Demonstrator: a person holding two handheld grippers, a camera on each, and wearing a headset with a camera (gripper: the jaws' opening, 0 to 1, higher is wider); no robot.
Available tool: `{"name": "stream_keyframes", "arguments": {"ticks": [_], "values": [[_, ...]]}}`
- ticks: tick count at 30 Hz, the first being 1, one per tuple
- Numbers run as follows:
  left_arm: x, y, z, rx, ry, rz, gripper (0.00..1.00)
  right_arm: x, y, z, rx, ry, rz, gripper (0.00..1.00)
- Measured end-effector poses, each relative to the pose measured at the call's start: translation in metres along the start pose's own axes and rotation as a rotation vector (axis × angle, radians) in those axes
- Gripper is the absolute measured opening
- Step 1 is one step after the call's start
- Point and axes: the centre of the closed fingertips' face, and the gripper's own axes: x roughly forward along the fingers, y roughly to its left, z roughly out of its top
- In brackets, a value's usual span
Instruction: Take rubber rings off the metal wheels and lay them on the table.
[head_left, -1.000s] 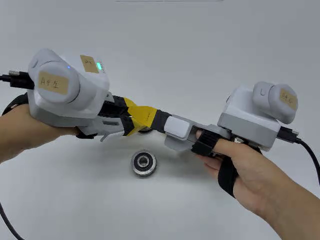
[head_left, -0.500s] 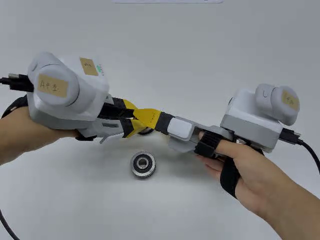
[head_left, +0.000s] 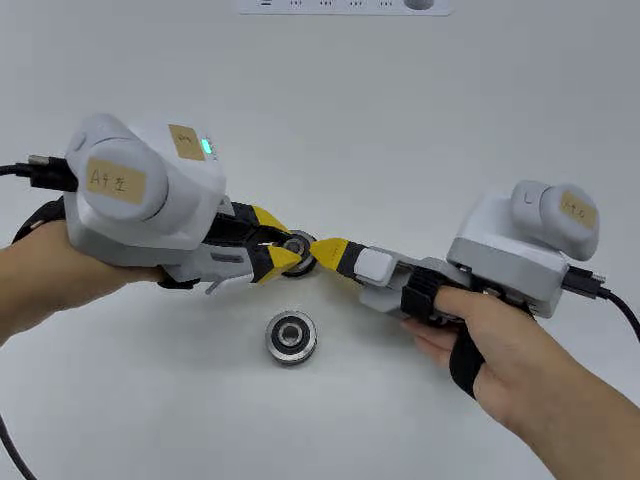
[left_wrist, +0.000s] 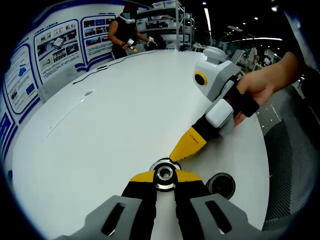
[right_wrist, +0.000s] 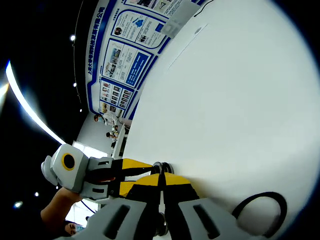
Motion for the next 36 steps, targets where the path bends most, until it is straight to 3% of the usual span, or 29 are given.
{"name": "stream_keyframes", "arguments": {"ticks": [14,36], "values": [[0.0001,-0.0008,-0.0004,0.006,-0.002,0.000,0.12,-0.0011,0.0102,-0.0019,-0.070,0.014,-0.036,0.01],[0.0008,-0.0013,0.0001,0.004,-0.004,-0.003,0.12,0.0031,0.0112,-0.0008,-0.197,0.032,-0.049,0.00]]}}
